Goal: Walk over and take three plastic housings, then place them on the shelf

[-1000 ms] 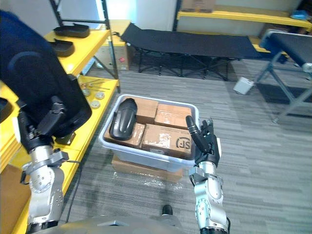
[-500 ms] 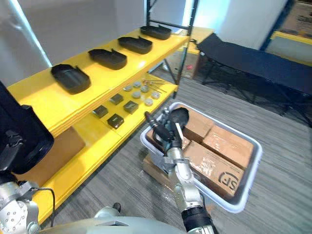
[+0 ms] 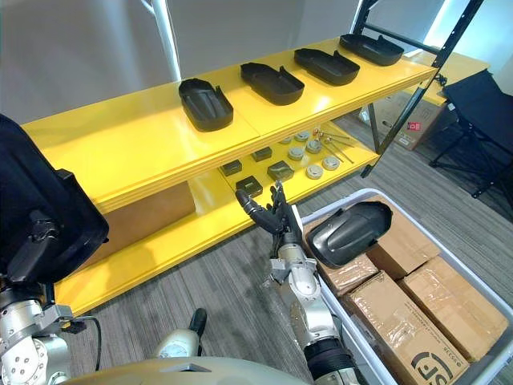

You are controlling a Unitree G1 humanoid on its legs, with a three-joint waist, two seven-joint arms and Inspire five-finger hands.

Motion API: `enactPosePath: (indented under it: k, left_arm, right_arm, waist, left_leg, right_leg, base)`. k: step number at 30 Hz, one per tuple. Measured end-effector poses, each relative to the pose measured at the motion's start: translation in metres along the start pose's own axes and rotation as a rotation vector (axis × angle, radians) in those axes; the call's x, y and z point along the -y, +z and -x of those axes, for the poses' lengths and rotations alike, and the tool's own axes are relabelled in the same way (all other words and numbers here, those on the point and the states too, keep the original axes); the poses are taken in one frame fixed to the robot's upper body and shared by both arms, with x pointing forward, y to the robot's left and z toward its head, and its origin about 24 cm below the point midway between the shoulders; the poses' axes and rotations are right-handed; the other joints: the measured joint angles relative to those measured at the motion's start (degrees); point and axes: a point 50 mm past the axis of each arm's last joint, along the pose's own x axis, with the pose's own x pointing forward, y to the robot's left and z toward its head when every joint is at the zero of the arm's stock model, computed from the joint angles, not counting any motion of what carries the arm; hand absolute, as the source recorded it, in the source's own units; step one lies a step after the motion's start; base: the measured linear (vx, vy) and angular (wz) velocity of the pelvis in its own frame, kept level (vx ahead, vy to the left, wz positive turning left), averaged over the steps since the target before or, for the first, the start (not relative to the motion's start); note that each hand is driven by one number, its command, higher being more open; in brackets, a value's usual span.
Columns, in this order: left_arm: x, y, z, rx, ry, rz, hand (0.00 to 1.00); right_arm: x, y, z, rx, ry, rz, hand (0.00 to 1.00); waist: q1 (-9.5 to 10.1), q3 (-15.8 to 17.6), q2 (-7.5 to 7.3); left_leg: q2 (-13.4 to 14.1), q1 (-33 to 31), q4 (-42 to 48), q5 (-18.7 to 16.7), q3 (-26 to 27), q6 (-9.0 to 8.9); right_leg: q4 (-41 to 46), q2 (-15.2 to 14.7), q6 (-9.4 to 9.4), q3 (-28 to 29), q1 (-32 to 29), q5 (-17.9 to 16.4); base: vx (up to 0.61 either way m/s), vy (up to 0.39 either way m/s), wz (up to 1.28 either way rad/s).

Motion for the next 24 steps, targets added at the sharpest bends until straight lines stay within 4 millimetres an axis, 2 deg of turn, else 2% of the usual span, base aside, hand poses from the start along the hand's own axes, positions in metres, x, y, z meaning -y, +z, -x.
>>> enactPosePath:
  k: [8,11,13,14,15,16,17,18,19,20,21,22,23,24]
  left_arm:
    - [0.005,-0.002,0.003,-0.015,-0.028,0.009,0.0]
    - [0.007,0.001,0.002,0.004,-0.052,0.015,0.0]
    - [0.009,0.005,0.0,0.027,-0.079,0.014,0.0]
    - [0.011,0.011,-0.002,0.052,-0.101,0.01,0.0]
    - [0.012,0.015,-0.004,0.077,-0.118,0.006,0.0]
    - [0.012,0.016,-0.006,0.087,-0.125,0.003,0.0]
    - [0.011,0.019,-0.01,0.11,-0.132,-0.019,0.0]
    - [0.009,0.027,-0.019,0.159,-0.124,-0.038,0.0]
    - [0.008,0.032,-0.028,0.199,-0.112,-0.041,0.0]
    - [0.009,0.035,-0.033,0.221,-0.097,-0.036,0.0]
    - [0.01,0.037,-0.041,0.249,-0.071,-0.015,0.0]
    - [0.017,0.039,-0.048,0.271,-0.069,0.012,0.0]
    - [0.02,0.041,-0.051,0.282,-0.074,0.026,0.0]
    - [0.033,0.044,-0.056,0.307,-0.103,0.064,0.0]
  right_arm:
    - [-0.001,0.0,0.003,0.012,0.038,-0.002,1.0]
    - [-0.004,0.007,0.003,0.078,0.043,-0.011,1.0]
    - [-0.005,0.015,0.001,0.141,0.03,-0.025,1.0]
    - [-0.004,0.022,0.002,0.191,0.017,-0.032,1.0]
    - [0.0,0.035,0.003,0.256,0.02,0.001,1.0]
    - [0.0,0.041,0.003,0.291,0.025,0.006,1.0]
    - [0.0,0.058,0.003,0.37,0.053,0.024,1.0]
    - [-0.005,0.085,-0.003,0.495,0.107,0.036,1.0]
    - [-0.008,0.108,-0.008,0.596,0.142,0.038,1.0]
    - [-0.01,0.124,-0.011,0.662,0.171,0.04,1.0]
    - [-0.012,0.155,-0.017,0.769,0.22,0.056,1.0]
    - [-0.012,0.182,-0.017,0.87,0.254,0.077,1.0]
    - [-0.012,0.194,-0.014,0.92,0.263,0.083,1.0]
    - [-0.01,0.214,-0.001,1.024,0.269,0.091,1.0]
  waist:
    - [-0.06,1.6,-0.28]
    - [0.14,2.5,-0.35]
    - [0.7,2.9,-1.0]
    - [1.2,3.4,-1.75]
    - [1.18,3.1,-0.59]
    - [1.09,3.3,-0.97]
    - [0.55,2.0,-0.92]
    - [-0.42,2.2,-0.83]
    - [-0.92,2.4,-1.27]
    - [-1.2,2.5,-1.45]
    - [-1.48,2.6,-1.33]
    - [-1.48,2.7,-1.07]
    - [-1.56,2.7,-1.0]
    - [-2.25,2.6,-0.89]
  left_leg:
    - [-0.3,-0.3,2.2,-1.0,-0.5,0.16]
    - [-1.6,-3.3,9.5,-4.7,-1.9,0.14]
    - [-3.1,-5.5,15.6,-8.2,-2.0,1.4]
    - [-4.5,-6.6,21.3,-11.8,-0.8,3.84]
    - [-4.8,-7.3,25.5,-15.0,-0.3,3.5]
    - [-5.6,-7.2,26.7,-16.0,-0.8,4.17]
    - [-6.4,-6.9,26.3,-17.0,-1.4,4.43]
    - [-6.2,-6.7,24.8,-16.8,-3.3,5.24]
    - [-6.2,-6.3,23.2,-16.2,-4.5,6.22]
    - [-6.2,-5.7,22.0,-15.8,-5.0,6.72]
    - [-6.2,-3.6,19.9,-15.2,-5.7,7.29]
    - [-6.3,-1.5,18.2,-15.0,-6.3,7.26]
    - [-6.4,-0.8,17.6,-15.0,-6.8,7.23]
    - [-7.1,-0.4,17.0,-15.3,-9.3,6.87]
  right_leg:
    - [3.9,-1.5,0.48,-0.1,-0.2,-2.3]
    - [6.9,-3.5,1.19,-1.4,0.6,-4.5]
    - [9.1,-5.9,1.5,-2.6,1.3,-5.7]
    - [10.5,-7.6,0.55,-3.7,2.9,-6.3]
    - [17.5,-9.1,-4.75,-1.3,2.6,-6.1]
    - [21.7,-10.5,-7.57,2.1,0.6,-4.7]
    - [28.3,-11.5,-10.37,10.9,-4.2,1.1]
    - [33.1,-10.1,-7.86,16.7,-8.6,2.1]
    - [35.3,-8.1,-6.99,18.8,-11.5,-2.5]
    - [35.5,-6.5,-6.74,19.6,-13.0,-5.6]
    - [33.3,-3.4,-6.83,20.0,-14.6,-8.9]
    - [28.9,-0.4,-7.2,21.3,-15.6,-10.5]
    - [26.7,1.1,-7.13,22.8,-16.4,-10.8]
    - [22.7,4.0,-7.07,27.1,-18.9,-10.7]
  base:
    - [-0.04,-0.013,0.02]
    - [-0.03,0.049,0.25]
    - [0.01,0.116,0.31]
    - [0.09,0.172,0.34]
    - [0.1,0.2,0.43]
    - [0.09,0.252,0.5]
    - [0.09,0.243,0.58]
    - [0.12,0.187,0.57]
    - [0.13,0.089,0.45]
    - [0.14,0.067,0.27]
    - [0.16,0.107,0.23]
    - [0.16,0.102,0.25]
    - [0.16,0.065,0.59]
    - [0.17,0.01,1.16]
